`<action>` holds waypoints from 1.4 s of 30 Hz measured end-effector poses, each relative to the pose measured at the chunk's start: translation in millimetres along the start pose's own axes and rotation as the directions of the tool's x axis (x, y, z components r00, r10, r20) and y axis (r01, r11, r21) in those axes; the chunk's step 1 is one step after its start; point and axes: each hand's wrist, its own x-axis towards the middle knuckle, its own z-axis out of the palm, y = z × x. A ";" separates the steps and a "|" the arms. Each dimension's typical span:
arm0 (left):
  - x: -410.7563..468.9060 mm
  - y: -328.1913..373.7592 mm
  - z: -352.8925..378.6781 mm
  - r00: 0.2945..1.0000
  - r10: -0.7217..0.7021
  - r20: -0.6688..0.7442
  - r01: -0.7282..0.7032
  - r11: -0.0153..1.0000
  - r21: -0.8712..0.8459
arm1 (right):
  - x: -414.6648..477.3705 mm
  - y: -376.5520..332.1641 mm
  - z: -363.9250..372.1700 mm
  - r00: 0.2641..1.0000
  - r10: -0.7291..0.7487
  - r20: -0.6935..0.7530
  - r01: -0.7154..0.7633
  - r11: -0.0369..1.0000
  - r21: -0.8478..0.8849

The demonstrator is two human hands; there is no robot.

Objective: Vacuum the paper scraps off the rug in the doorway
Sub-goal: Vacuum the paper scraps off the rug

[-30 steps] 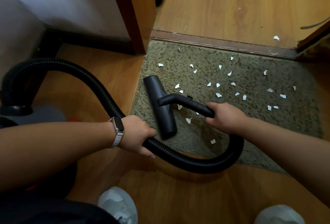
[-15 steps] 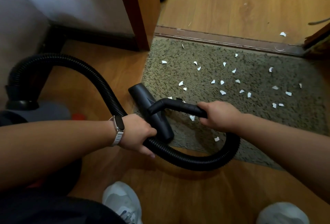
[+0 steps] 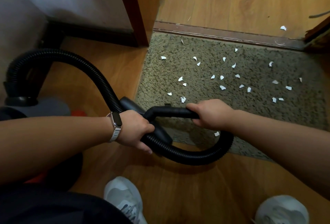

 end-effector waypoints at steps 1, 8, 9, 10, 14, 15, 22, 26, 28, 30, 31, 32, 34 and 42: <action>-0.8 -0.4 0.5 1.000 0.000 0.008 0.000 1.000 0.003 | 1.3 -3.1 0.7 1.000 -0.023 0.010 0.023 1.000 -0.005; -12.2 0.3 4.2 0.997 0.037 0.062 -0.037 0.999 0.005 | 4.4 -20.2 9.1 0.999 0.010 0.039 -0.016 0.987 0.163; -13.3 -0.2 4.2 0.998 0.030 0.060 -0.030 1.000 0.005 | 4.8 -16.2 6.5 0.999 0.043 0.021 -0.046 0.983 0.175; -13.5 -0.6 4.0 0.999 0.020 0.051 -0.020 1.000 0.005 | 5.1 -10.1 2.4 0.997 0.075 0.002 -0.074 0.982 0.174; -4.5 0.8 -3.7 0.999 -0.048 0.019 0.048 0.999 0.005 | 1.2 19.7 -13.3 0.976 0.206 -0.064 -0.193 0.966 0.170; -0.2 0.7 -7.4 0.998 -0.063 0.010 0.063 0.998 0.008 | -0.7 26.6 -15.6 0.967 0.243 -0.077 -0.228 0.959 0.171; 33.8 -6.7 -33.7 0.984 -0.137 -0.109 0.136 0.991 -0.018 | -27.3 78.5 -21.9 0.857 0.506 -0.102 -0.472 0.848 0.242; 46.8 -8.9 -40.5 0.978 -0.153 -0.142 0.151 0.988 -0.027 | -39.5 98.7 -18.5 0.809 0.580 -0.096 -0.538 0.796 0.278; 51.2 -8.8 -44.1 0.973 -0.163 -0.162 0.159 0.987 -0.034 | -40.4 102.3 -17.0 0.802 0.592 -0.078 -0.555 0.787 0.271; 53.8 -8.6 -47.5 0.971 -0.167 -0.170 0.163 0.986 -0.039 | -38.5 102.1 -15.3 0.804 0.592 -0.054 -0.561 0.786 0.259; 54.0 -9.1 -48.3 0.971 -0.163 -0.176 0.158 0.987 -0.039 | -36.9 100.5 -14.6 0.809 0.586 -0.043 -0.557 0.789 0.260; 53.5 -10.4 -48.0 0.970 -0.160 -0.181 0.155 0.987 -0.041 | -34.8 98.1 -14.2 0.817 0.575 -0.039 -0.547 0.795 0.262; 50.6 -12.8 -45.8 0.970 -0.160 -0.186 0.156 0.987 -0.037 | -29.4 90.8 -13.7 0.843 0.536 -0.041 -0.510 0.822 0.251; 39.2 -9.2 -39.6 0.987 -0.144 -0.078 0.146 0.989 0.018 | -5.3 60.5 -9.6 0.933 0.359 -0.026 -0.352 0.925 0.146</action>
